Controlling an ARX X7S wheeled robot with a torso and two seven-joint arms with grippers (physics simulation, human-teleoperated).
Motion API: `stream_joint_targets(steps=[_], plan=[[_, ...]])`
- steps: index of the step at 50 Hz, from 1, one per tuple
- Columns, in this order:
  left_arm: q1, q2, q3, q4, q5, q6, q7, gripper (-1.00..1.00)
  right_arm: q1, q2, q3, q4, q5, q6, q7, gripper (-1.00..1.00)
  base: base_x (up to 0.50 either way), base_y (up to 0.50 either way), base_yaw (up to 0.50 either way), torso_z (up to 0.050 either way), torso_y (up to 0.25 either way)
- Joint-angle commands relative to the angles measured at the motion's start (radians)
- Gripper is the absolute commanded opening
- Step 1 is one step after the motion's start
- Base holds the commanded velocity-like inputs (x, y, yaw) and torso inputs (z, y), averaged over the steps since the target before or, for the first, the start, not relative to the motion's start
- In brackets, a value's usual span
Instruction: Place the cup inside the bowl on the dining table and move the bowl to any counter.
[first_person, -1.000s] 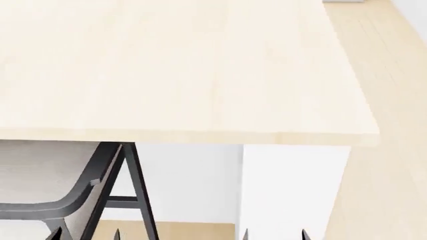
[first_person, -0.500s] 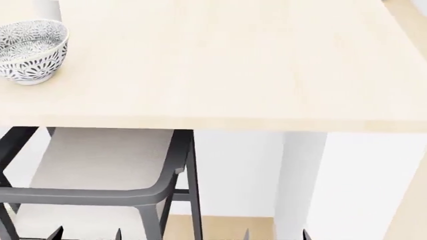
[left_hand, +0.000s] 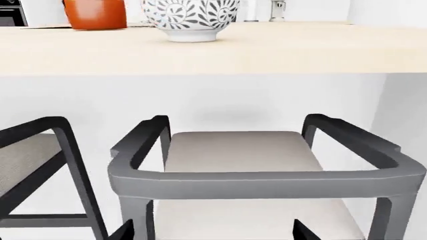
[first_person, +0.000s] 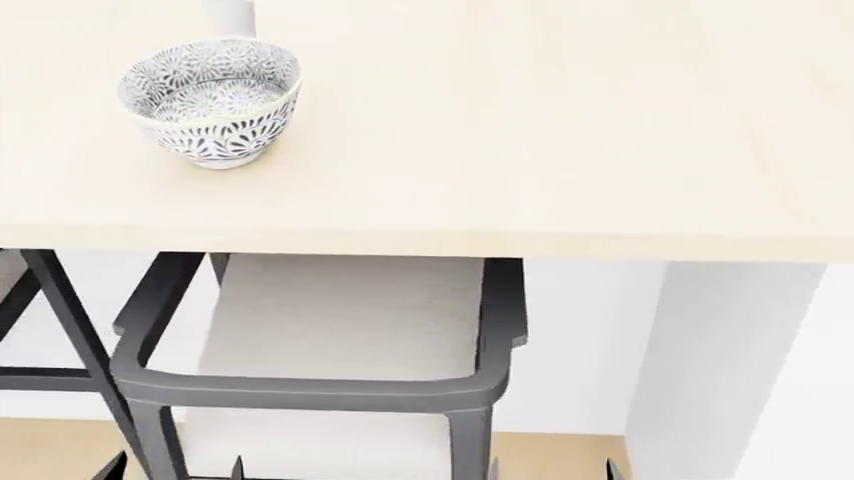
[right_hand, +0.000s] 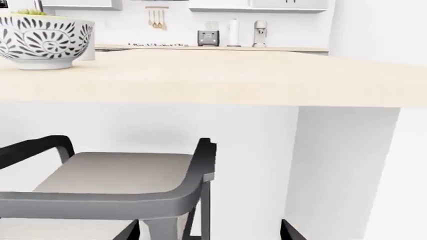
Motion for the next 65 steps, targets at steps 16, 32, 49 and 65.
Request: stream_joint_targets(steps=[16,32,49,65], plan=[[-0.001,-0.013,0.016,0.004,-0.018,0.002,-0.014,1.00,0.005,0.014,-0.015,0.003,0.024,-0.011,0.007,1.00,0.00,0.50,0.00,0.000,0.000],[0.001,-0.018,0.014,0.014,-0.048,0.010,-0.017,1.00,0.004,0.015,-0.015,0.010,0.066,-0.027,-0.001,1.00,0.00,0.33,0.00,0.000,0.000],[0.001,-0.030,0.014,0.029,-0.071,-0.015,-0.024,1.00,0.004,0.022,-0.028,0.009,0.075,-0.031,0.004,1.00,0.00,0.00,0.00,0.000,0.000],[0.014,-0.045,0.019,0.029,-0.069,0.031,-0.028,1.00,0.010,0.030,-0.038,0.015,0.078,-0.030,0.012,1.00,0.00,0.00,0.00,0.027,0.000]])
